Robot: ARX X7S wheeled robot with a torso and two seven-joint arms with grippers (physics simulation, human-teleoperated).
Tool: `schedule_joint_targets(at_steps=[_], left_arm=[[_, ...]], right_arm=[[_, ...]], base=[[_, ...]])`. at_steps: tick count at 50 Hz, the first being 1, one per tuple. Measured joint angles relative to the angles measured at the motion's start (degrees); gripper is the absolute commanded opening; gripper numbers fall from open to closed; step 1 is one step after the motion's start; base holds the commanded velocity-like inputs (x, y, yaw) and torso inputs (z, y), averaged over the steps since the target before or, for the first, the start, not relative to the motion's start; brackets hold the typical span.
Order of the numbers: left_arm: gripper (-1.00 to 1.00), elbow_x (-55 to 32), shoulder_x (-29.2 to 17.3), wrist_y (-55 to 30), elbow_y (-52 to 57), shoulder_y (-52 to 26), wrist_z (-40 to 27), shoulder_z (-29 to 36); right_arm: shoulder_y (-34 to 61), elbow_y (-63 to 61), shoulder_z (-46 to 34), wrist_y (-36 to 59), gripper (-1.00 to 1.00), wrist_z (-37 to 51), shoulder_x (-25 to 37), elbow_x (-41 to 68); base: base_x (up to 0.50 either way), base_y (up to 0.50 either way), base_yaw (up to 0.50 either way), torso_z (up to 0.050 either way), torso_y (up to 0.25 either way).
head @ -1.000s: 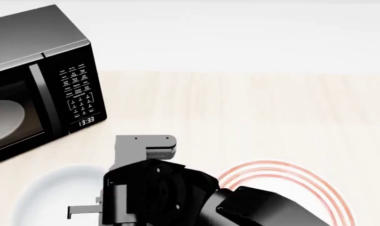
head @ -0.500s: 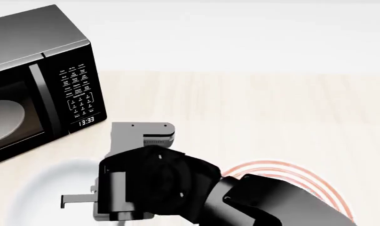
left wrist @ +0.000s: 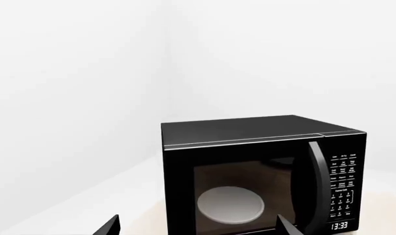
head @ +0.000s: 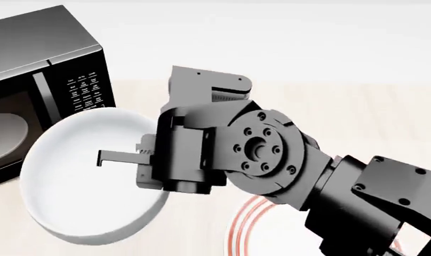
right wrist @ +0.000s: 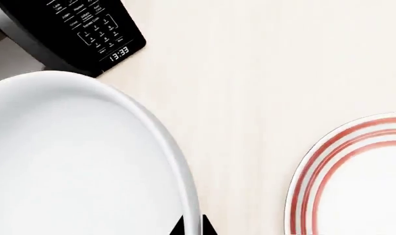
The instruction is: Put the white bowl to the right of the plate.
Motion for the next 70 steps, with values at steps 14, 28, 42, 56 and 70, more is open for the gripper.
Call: schedule_joint_targets(at_steps=[14,28,42,56,70], left_arm=[[1.0,0.66,-0.32,-0.05,-0.42,-0.32,-0.64,1.26],[1.0,1.07,-1.01,-1.57,-0.1,-1.28,-1.47,2.79],[1.0,1.49,-1.65,-2.64,0.03,-1.96,-2.01,4.5],[1.0,2.53,-1.79,-1.38,-1.44,-1.96,-2.17,6.35],[1.0,3.61,-1.97,-0.76,-2.39,-2.02,-2.63,7.98]], right_arm=[[3.14,2.59,2.16,1.78,-1.0,-1.07,7.36,1.52],[3.67,7.57,3.28,3.06,-1.0,-4.24,15.25,1.75],[1.72,12.8,3.57,3.15,-1.0,-7.51,22.6,1.45],[-1.16,11.63,4.64,0.67,-1.0,-7.38,31.82,2.14],[-4.57,10.31,6.0,-2.43,-1.0,-7.25,40.71,4.02]], base=[[0.0,0.0,0.0,0.0,0.0],[0.0,0.0,0.0,0.0,0.001],[0.0,0.0,0.0,0.0,0.001],[0.0,0.0,0.0,0.0,0.001],[0.0,0.0,0.0,0.0,0.0]])
